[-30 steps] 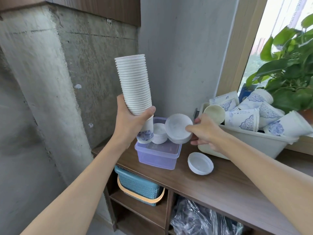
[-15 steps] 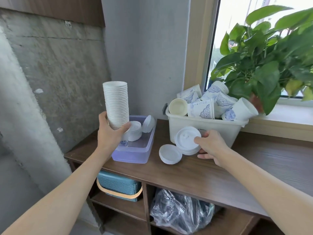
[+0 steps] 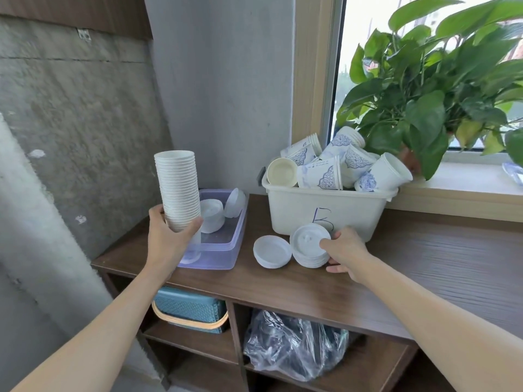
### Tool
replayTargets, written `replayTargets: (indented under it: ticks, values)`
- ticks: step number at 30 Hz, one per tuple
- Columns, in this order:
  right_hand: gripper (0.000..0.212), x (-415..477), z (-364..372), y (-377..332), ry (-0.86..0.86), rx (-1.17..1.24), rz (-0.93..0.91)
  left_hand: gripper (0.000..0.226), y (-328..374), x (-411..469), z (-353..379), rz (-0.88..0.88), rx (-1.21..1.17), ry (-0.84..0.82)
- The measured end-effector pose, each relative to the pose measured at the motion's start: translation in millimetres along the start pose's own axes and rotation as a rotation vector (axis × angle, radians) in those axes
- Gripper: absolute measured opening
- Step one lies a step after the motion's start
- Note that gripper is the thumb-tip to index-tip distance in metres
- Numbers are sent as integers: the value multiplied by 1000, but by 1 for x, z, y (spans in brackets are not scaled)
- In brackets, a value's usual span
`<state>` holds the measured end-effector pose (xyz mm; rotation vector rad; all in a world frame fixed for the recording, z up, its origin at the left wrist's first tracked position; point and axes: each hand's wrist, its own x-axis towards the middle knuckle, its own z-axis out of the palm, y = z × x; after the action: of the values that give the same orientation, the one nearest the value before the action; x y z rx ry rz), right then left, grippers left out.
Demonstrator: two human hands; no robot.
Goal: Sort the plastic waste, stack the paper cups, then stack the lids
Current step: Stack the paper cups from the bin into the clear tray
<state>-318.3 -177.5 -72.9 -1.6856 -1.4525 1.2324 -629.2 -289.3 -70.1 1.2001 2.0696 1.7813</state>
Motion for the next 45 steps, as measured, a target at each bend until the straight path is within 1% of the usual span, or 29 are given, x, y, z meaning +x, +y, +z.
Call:
replayTargets:
  ticks: [3,9,13,16,18,20,23,25,28,30,33,36,41,43,45]
  values:
    - [32,-2,0,1,15,-85,-45,78,-2,-2,-1,-9,46,-5]
    - [36,-13,4,-11,161,-385,-275,80,-6,-4,-4,-9,100,-24]
    - [41,-21,15,-26,194,-460,-402,81,-8,-1,-7,-16,112,-48]
    - [40,-32,28,-38,256,-608,-518,83,-9,2,-11,-9,108,-76]
    - [39,-38,39,-46,259,-675,-582,83,-10,4,-14,-7,101,-101]
    - [40,-42,49,-52,174,-671,-655,82,-12,6,-18,-10,82,-129]
    - [44,-44,68,-58,-69,-577,-807,77,-14,10,-26,-25,35,-192]
    - [49,-44,82,-61,-200,-543,-876,74,-14,11,-30,-52,11,-244]
    - [57,-43,98,-67,-352,-568,-901,75,-13,9,-32,-79,-3,-279]
    - [56,-42,106,-69,-420,-595,-902,72,-10,5,-30,-85,-15,-268]
    - [42,-43,111,-68,-422,-610,-932,66,-10,3,-27,-82,-3,-180]
    - [33,-45,115,-65,-416,-580,-946,58,-13,4,-27,-78,13,-121]
    - [30,-52,119,-64,-403,-556,-946,58,-12,-1,-26,-108,-53,-137]
    - [30,-56,123,-63,-387,-539,-950,62,-11,-2,-27,-120,-61,-153]
    - [29,-59,127,-61,-365,-538,-962,69,-13,-4,-27,-142,-49,-174]
